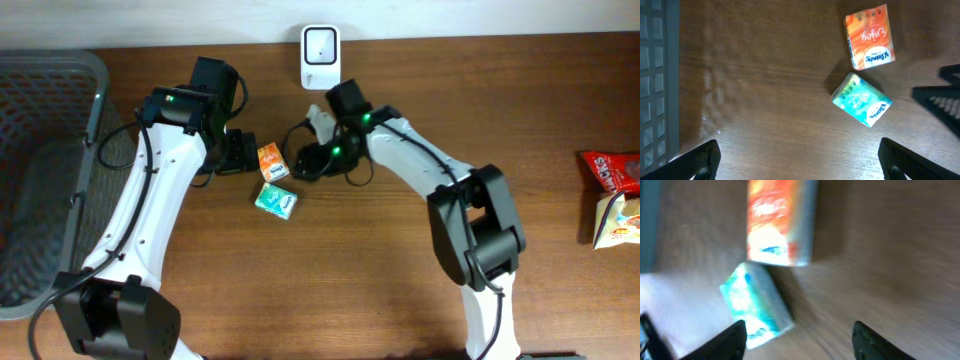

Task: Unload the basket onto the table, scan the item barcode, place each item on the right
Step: 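Move the right gripper to the green Kleenex tissue pack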

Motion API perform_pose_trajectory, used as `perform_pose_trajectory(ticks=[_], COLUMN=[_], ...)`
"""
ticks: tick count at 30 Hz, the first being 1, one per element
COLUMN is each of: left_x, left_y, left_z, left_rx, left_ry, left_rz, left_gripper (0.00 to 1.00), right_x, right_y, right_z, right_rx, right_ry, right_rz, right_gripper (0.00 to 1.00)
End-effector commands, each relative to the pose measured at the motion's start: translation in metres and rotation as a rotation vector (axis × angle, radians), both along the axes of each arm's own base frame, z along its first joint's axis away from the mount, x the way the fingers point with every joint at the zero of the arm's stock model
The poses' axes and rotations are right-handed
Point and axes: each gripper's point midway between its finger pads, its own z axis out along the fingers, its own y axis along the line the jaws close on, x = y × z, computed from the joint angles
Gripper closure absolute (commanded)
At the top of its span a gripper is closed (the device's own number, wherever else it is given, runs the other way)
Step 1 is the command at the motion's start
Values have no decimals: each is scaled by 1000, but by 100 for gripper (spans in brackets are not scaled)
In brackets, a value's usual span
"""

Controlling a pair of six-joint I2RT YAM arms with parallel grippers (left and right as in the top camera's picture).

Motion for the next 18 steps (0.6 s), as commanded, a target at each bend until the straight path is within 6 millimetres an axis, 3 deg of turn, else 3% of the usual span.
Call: perform_pose_trajectory(ticks=[1, 5, 7, 10, 13, 14, 18], left_x=[2, 2, 2, 2, 2, 2, 2], left_y=[3, 3, 3, 3, 3, 3, 3], left_z=[1, 1, 1, 1, 1, 1, 1], left_rx=[6, 6, 6, 6, 6, 6, 6], left_ry=[-7, -8, -8, -7, -7, -8, -8], left_rz=[18, 18, 18, 18, 18, 18, 18], left_gripper=[1, 1, 1, 1, 1, 1, 1], right_x=[-18, -20, -21, -32, -40, -40, -35], right_y=[28, 37, 36, 43, 50, 51, 45], right_z=[-2, -2, -8, -35, -43, -43, -43], right_rx=[54, 57, 52, 29, 22, 23, 20], right_ry=[11, -10, 3, 83, 96, 96, 96], right_rz=[78, 95, 95, 77, 90, 92, 75], right_gripper=[37, 37, 42, 46, 47, 51, 92])
